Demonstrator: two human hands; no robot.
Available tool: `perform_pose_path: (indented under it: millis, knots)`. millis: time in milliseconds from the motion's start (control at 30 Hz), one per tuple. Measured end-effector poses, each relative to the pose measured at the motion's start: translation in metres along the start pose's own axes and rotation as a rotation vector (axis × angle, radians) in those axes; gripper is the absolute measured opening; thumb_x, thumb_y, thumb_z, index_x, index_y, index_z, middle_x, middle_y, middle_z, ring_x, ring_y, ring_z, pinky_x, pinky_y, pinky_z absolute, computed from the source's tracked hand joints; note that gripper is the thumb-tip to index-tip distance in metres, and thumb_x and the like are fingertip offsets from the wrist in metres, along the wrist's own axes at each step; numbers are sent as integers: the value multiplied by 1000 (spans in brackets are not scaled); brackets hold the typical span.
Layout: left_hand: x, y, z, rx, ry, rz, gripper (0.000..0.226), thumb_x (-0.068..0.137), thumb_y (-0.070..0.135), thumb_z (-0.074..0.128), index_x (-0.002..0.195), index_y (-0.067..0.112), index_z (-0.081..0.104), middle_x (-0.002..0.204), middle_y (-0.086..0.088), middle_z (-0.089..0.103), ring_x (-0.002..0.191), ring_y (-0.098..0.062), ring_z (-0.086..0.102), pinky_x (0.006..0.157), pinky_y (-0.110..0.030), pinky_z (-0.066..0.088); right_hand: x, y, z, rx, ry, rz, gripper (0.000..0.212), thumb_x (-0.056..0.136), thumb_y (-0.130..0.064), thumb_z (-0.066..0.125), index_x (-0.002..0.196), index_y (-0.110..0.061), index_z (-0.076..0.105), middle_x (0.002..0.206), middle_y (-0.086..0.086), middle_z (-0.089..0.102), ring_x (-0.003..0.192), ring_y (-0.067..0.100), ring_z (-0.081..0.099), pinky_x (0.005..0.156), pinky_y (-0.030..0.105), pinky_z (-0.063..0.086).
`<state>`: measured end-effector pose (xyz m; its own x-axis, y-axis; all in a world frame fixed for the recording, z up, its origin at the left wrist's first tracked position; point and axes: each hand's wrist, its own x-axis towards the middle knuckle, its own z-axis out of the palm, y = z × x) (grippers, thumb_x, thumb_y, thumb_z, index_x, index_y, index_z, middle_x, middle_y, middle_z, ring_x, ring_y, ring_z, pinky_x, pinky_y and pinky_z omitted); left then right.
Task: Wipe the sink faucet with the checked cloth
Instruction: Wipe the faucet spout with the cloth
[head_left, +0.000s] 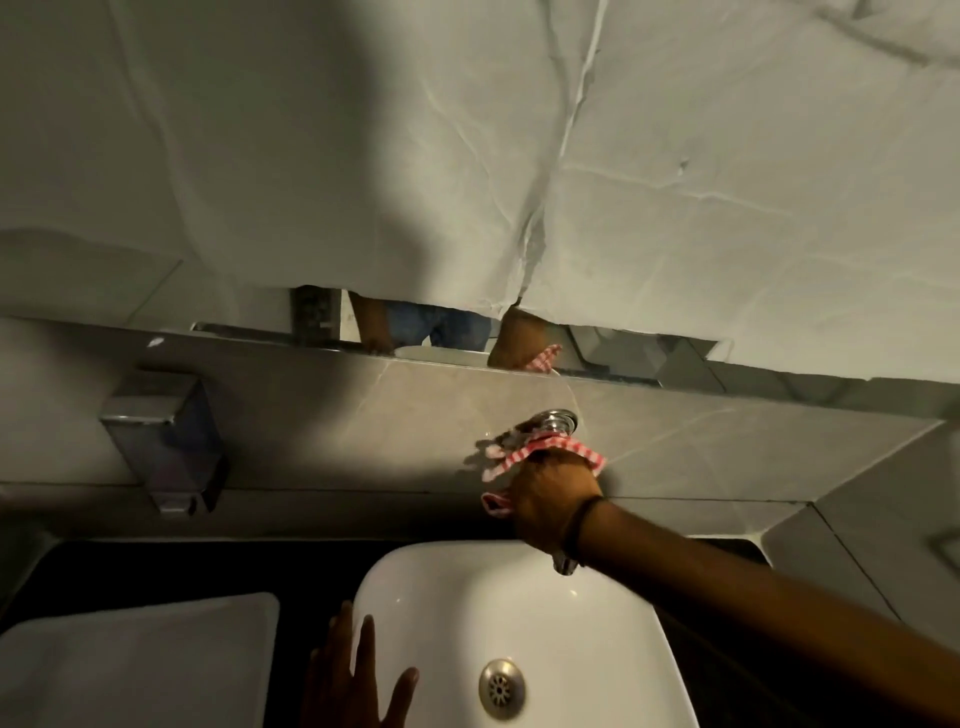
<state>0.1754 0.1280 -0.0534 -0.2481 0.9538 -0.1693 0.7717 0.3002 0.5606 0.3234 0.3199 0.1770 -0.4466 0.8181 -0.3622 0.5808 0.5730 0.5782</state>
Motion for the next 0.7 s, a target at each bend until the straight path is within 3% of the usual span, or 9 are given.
perform_pose_path:
  millis: [67,133,267,367,433,500,567,633,700]
  knots:
    - [1,-2,2,-8,3,23,88,86,79,12,134,11,39,159,-12,18,136,-37,28,118,-25,-15,7,-1,-10,-186,-120,-57,63,102,-50,43,152,-14,52,157,18,53,143,44,50,106,60,49]
    - [1,-1,1,-34,26,54,87,86,79,11,138,13,34,167,3,-13,154,-23,-3,118,-25,-15,10,3,-12,-171,-111,-92,61,101,-47,45,153,-16,51,153,16,57,137,43,55,100,61,52]
    - [4,-2,-4,-38,120,126,85,88,77,12,157,30,-3,166,9,-22,151,-7,-20,119,-27,-13,-18,10,19,349,320,7,53,100,-39,46,150,-25,53,154,4,59,137,28,57,112,43,47]
    - [6,-1,-4,-53,174,146,85,88,77,11,155,30,-11,166,9,-22,151,-8,-20,119,-26,-13,-41,0,58,618,577,126,61,105,-33,45,163,-19,37,170,7,39,158,27,35,130,51,30]
    - [6,0,-2,-68,161,146,85,88,77,10,155,30,-11,165,10,-23,150,-7,-21,119,-25,-14,-38,-7,61,1155,497,289,63,109,-37,46,166,-18,29,170,6,36,155,17,37,128,48,33]
    - [5,-1,-1,-70,157,156,85,88,77,10,155,30,-11,165,10,-23,150,-7,-21,119,-25,-14,-23,1,48,1935,403,467,51,105,-44,53,148,-16,54,146,14,66,121,14,70,107,42,57]
    - [6,-4,1,-51,156,160,85,88,77,11,157,29,-4,166,9,-22,153,-11,-14,119,-26,-10,-6,23,46,2572,88,455,54,103,-50,55,136,-10,68,133,17,76,120,29,74,104,48,59]
    - [6,-6,5,-34,141,163,86,88,77,13,157,26,5,166,9,-21,154,-17,-4,119,-29,-5,2,35,51,2887,-198,302,62,103,-52,54,140,-4,67,145,19,68,140,37,59,123,57,41]
    - [7,-8,7,-33,158,159,86,87,77,14,157,30,-4,166,8,-21,153,-12,-13,120,-28,-9,8,35,55,3041,-298,174,60,102,-46,58,140,-1,67,146,20,67,141,38,59,123,54,42]
